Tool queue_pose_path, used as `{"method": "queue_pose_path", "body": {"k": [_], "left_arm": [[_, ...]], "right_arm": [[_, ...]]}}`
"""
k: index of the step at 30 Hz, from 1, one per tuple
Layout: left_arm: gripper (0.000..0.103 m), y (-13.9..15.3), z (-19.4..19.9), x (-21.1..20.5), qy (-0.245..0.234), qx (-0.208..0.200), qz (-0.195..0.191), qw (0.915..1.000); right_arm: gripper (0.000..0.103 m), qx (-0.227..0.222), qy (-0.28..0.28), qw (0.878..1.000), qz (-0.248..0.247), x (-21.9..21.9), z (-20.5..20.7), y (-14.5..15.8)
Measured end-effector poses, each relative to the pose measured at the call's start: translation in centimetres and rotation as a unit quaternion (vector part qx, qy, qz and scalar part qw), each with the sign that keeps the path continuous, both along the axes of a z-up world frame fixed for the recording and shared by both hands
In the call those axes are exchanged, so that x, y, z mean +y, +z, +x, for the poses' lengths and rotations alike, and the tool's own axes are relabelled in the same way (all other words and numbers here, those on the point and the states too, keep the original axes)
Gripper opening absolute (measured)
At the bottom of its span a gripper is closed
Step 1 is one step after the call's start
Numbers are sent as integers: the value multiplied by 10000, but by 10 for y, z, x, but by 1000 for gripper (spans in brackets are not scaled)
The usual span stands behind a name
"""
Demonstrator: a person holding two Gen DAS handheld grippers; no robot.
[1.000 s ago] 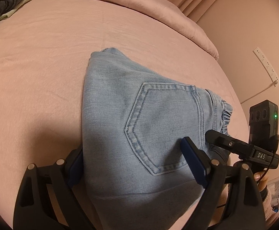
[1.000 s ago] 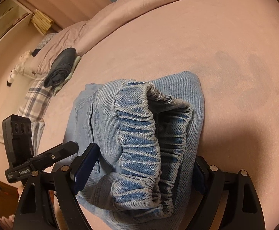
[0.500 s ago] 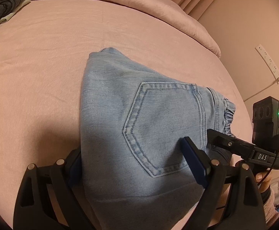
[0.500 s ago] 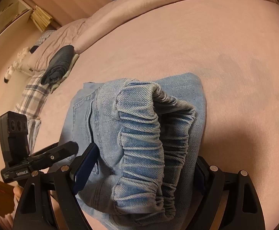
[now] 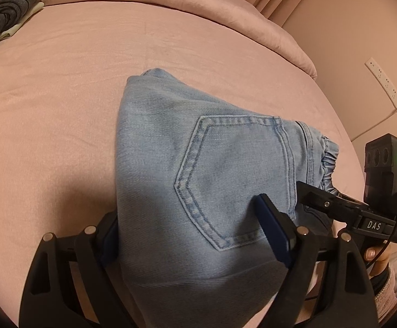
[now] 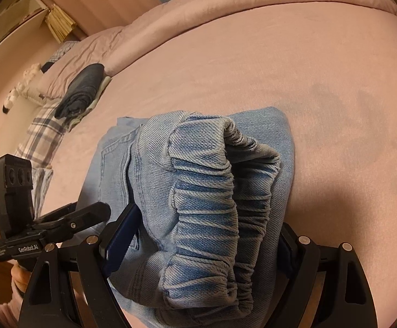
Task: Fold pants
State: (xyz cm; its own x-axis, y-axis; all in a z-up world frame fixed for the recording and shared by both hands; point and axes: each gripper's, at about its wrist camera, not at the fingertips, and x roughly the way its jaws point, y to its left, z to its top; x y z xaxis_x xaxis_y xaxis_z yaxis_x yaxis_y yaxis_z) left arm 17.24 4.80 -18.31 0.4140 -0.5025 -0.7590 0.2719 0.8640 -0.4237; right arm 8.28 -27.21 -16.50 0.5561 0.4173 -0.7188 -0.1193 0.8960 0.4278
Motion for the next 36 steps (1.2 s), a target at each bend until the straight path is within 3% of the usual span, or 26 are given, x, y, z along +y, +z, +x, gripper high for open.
{"method": "queue_pose_path", "body": {"k": [8, 26, 36], "left_arm": [[67, 3, -1, 1, 85, -14, 141, 9999], [66, 4, 0, 0, 102, -8, 230, 9997], [65, 5, 1, -7, 173, -5, 543, 9984]], "right_arm": [[86, -1, -120, 9997, -223, 9, 1, 4], [85, -99, -332, 9983, -459, 17, -7, 6], [83, -235, -445, 9959, -758, 26, -11, 8]]}}
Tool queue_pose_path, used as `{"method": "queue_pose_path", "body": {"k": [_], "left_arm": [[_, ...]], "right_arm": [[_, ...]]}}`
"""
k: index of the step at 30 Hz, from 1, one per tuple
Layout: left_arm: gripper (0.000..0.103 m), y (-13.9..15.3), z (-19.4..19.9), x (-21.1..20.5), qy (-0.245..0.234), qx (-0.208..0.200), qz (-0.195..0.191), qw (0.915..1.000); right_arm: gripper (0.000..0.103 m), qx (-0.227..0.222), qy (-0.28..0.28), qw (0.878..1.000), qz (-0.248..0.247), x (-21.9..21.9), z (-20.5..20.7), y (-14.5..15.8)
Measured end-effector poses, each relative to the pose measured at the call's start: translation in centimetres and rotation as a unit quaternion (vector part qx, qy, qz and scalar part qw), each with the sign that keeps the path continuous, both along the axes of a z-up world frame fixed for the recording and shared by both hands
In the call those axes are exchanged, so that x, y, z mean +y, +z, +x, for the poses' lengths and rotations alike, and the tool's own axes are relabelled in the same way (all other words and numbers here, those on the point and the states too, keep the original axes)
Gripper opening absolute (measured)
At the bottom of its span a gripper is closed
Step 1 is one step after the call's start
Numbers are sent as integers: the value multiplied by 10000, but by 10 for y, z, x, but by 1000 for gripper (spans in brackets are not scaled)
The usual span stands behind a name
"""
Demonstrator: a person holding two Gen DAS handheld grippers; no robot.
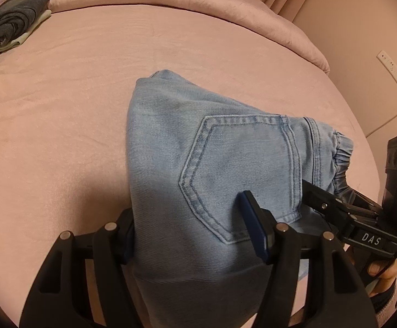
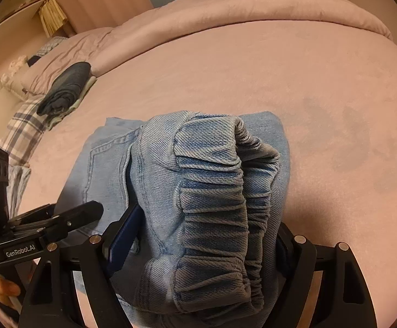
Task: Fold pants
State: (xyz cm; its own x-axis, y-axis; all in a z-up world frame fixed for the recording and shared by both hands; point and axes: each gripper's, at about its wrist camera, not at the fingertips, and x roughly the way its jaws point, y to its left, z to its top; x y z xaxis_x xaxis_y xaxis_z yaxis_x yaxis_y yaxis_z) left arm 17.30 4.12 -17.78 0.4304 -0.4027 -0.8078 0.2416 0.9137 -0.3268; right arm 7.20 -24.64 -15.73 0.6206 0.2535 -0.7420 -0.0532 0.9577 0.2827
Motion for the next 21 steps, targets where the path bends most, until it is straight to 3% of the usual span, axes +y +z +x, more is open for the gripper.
{"method": "queue_pose_path", "body": {"k": [6, 21], "left_arm": [[63, 3, 0, -6, 76, -20, 199, 9998], [53, 9, 3, -18, 310, -104, 467, 9984]], "right_arm": [[82, -84, -64, 9999, -123, 4, -3, 2], [74, -553, -172, 9937, -959, 24, -18, 16]]}}
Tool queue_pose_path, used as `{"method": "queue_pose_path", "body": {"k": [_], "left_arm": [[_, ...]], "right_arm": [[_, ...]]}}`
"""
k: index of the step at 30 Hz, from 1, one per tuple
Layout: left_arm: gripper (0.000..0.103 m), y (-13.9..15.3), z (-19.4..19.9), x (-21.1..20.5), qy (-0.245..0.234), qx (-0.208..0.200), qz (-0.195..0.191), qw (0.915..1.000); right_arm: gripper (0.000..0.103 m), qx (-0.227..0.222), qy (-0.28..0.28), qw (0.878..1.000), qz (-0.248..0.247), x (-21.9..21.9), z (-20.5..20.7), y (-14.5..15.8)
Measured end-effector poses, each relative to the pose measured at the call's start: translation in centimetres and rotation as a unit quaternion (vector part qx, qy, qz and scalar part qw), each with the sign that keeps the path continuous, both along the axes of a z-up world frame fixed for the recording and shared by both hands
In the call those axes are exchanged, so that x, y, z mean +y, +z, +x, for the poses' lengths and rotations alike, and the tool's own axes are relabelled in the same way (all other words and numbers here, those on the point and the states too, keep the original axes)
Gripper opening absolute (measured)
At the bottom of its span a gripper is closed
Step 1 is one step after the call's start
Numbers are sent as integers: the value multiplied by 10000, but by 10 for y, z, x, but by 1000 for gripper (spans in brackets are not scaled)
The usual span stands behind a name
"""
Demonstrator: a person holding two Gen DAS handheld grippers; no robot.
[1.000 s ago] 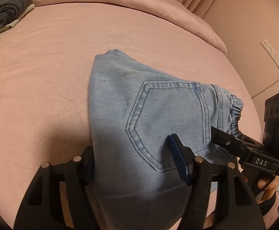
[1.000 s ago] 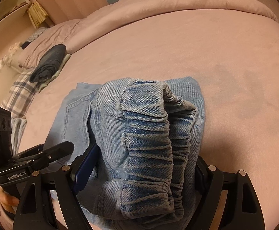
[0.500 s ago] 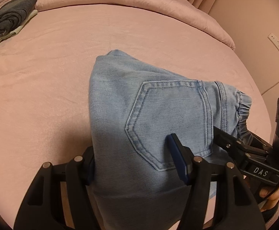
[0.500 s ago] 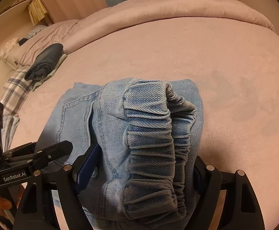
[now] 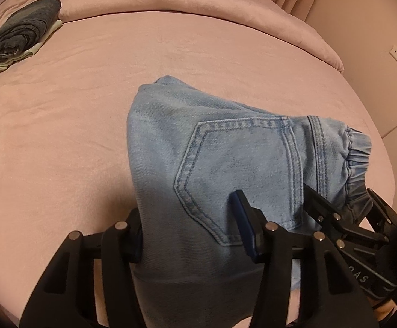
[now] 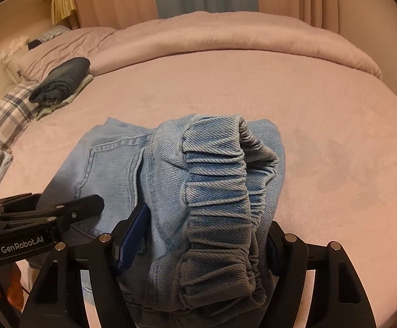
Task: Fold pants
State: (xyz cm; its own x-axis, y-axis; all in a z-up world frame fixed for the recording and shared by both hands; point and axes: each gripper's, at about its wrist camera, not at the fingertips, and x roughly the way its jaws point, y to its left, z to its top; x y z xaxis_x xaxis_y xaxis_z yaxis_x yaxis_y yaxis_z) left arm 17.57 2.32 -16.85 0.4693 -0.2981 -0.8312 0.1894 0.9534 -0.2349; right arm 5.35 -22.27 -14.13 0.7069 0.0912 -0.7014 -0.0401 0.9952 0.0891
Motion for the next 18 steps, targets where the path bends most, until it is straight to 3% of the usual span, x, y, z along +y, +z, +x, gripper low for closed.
{"method": "queue_pose_path", "body": {"k": [18], "left_arm": [[50, 4, -7, 0, 13, -131, 68, 9999]], "right_arm": [[66, -332, 64, 9991, -256, 9, -10, 13]]}}
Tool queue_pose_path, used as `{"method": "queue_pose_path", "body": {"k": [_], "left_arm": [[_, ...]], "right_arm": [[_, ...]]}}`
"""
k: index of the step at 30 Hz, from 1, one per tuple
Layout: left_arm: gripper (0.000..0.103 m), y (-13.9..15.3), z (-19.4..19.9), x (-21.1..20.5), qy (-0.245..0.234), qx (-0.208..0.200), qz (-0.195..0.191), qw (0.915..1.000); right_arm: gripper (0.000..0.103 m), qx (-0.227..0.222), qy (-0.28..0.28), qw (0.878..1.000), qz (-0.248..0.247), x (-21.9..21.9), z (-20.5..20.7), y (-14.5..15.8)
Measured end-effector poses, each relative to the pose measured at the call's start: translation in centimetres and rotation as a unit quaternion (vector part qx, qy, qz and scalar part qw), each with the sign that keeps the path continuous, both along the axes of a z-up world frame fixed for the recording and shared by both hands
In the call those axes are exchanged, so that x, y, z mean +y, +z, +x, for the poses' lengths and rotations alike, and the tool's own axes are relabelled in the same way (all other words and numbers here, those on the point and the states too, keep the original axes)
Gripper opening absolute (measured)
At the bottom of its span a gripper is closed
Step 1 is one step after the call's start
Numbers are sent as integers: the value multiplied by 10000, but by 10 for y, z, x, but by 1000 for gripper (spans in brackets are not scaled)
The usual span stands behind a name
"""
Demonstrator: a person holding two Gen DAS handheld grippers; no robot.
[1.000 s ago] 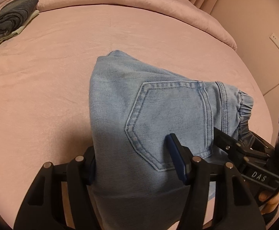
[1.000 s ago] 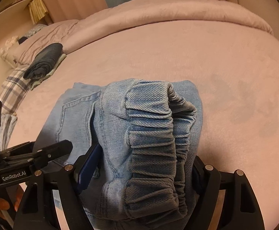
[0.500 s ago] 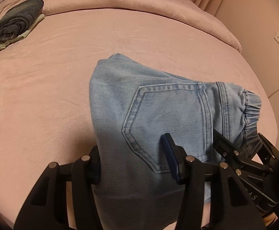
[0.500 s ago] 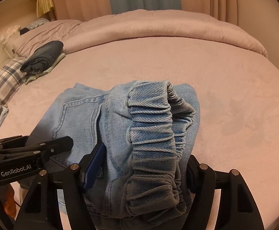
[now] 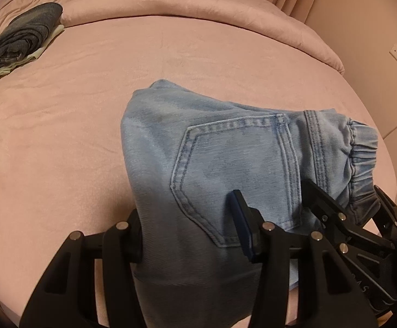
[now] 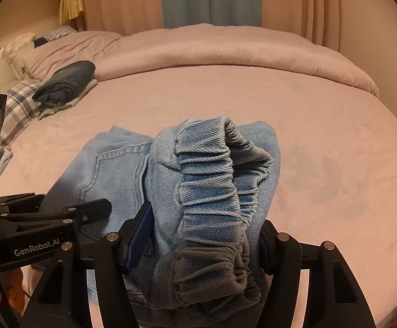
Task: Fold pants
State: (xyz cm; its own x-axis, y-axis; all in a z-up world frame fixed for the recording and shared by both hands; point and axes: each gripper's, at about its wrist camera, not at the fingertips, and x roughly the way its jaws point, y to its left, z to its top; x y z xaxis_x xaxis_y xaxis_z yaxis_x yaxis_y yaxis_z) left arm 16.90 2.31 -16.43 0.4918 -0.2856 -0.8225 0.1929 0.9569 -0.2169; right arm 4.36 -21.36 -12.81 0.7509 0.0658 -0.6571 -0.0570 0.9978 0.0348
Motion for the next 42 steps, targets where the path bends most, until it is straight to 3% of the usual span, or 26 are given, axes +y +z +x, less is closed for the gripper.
{"method": "queue_pose_path", "body": {"k": [42], "left_arm": [[50, 33, -7, 8, 166, -268, -243, 9992]], "right_arm": [[64, -480, 429, 9977, 192, 6, -1, 28]]}}
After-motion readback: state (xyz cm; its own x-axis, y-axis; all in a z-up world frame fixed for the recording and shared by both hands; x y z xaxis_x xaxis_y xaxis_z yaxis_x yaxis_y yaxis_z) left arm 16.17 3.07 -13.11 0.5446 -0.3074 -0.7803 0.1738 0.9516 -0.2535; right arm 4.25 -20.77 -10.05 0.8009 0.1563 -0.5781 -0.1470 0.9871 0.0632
